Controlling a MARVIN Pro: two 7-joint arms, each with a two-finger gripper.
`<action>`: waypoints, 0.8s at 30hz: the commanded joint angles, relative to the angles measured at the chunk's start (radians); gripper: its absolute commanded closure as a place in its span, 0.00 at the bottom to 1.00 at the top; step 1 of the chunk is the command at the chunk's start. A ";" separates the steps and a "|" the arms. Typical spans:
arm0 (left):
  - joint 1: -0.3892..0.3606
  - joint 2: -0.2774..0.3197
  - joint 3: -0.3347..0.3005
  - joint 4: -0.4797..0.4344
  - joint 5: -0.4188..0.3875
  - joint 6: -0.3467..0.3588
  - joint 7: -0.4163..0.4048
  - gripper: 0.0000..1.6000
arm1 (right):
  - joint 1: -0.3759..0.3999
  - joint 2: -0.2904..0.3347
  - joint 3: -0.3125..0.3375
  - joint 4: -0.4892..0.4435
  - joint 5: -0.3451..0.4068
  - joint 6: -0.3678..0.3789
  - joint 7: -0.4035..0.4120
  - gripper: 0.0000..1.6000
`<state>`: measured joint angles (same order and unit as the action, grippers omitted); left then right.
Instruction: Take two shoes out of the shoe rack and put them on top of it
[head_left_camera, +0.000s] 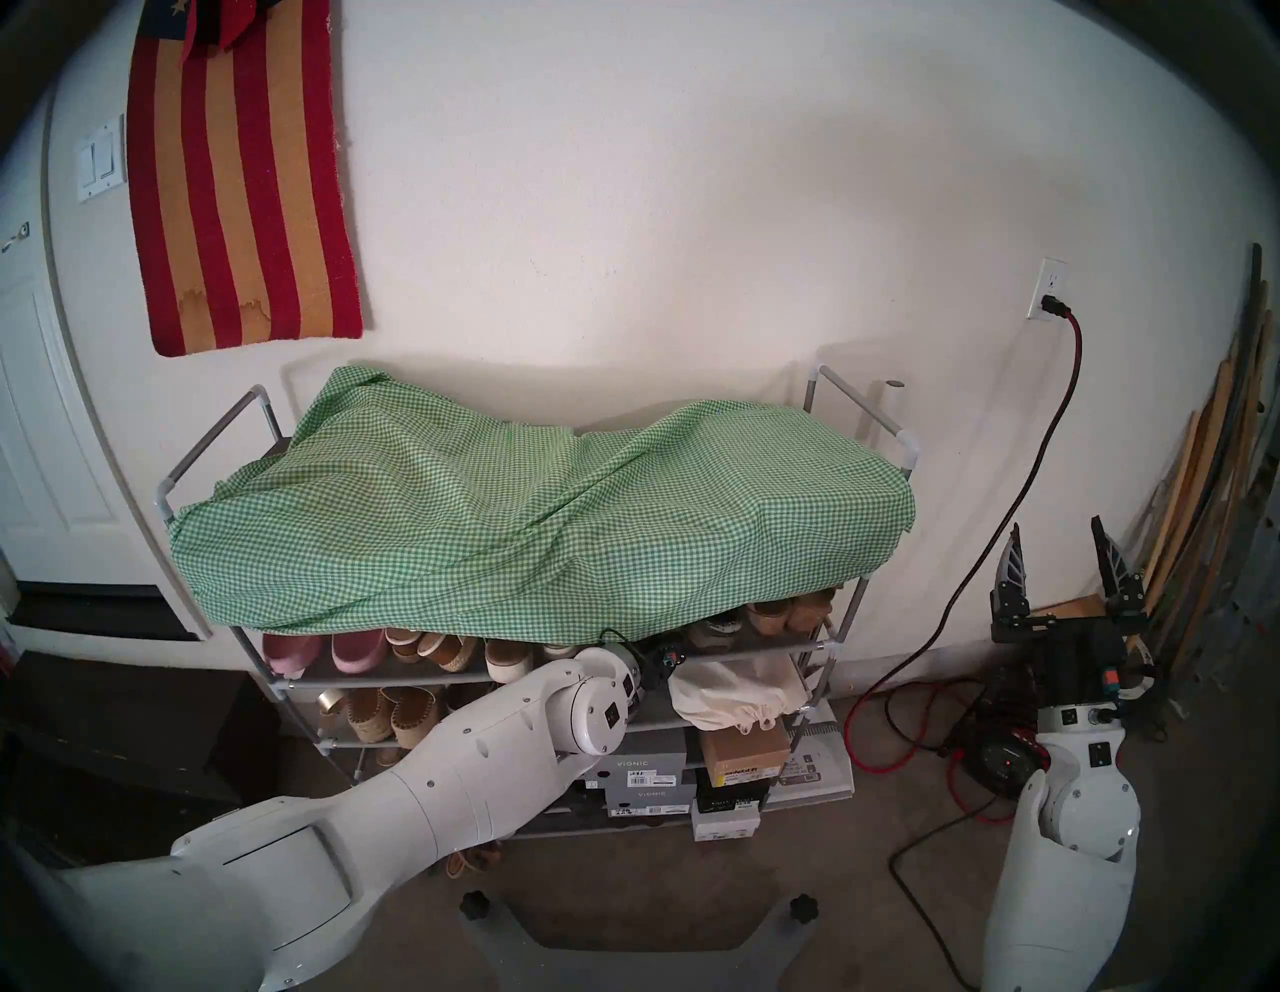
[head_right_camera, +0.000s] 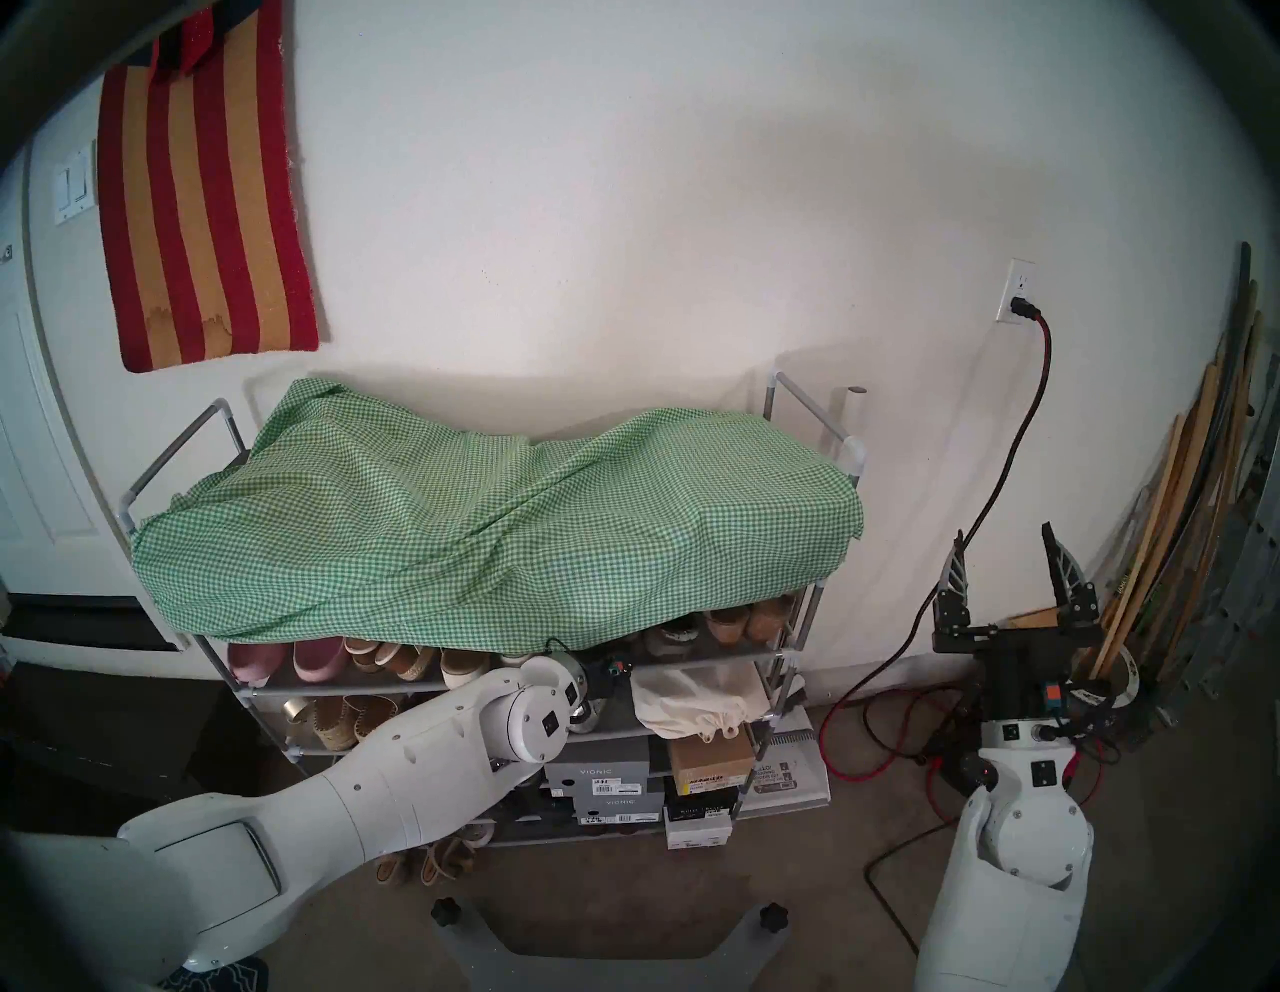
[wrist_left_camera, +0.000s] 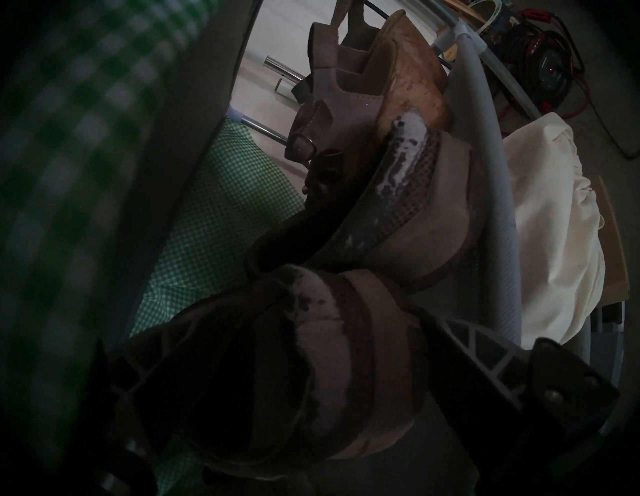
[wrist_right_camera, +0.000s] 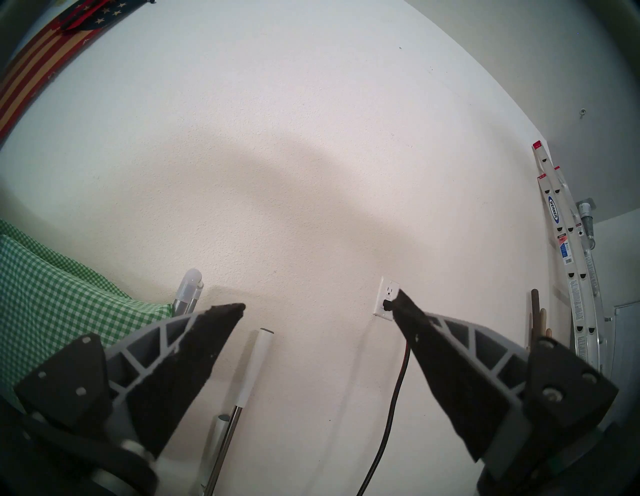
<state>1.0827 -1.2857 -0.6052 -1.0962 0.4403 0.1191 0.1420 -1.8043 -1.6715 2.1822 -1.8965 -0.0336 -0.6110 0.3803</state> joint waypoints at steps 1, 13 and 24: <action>0.013 0.045 -0.011 0.037 -0.013 -0.012 -0.013 1.00 | -0.001 0.002 -0.001 0.000 0.000 0.000 0.000 0.00; 0.097 0.138 0.009 -0.127 -0.012 -0.038 -0.024 1.00 | -0.001 0.002 -0.001 0.000 0.000 0.000 0.000 0.00; 0.199 0.244 0.022 -0.313 -0.036 -0.128 0.014 1.00 | -0.001 0.002 -0.001 0.000 0.000 0.000 0.000 0.00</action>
<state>1.2003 -1.1224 -0.5861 -1.3058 0.4162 0.0319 0.1261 -1.8043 -1.6715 2.1823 -1.8965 -0.0336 -0.6110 0.3803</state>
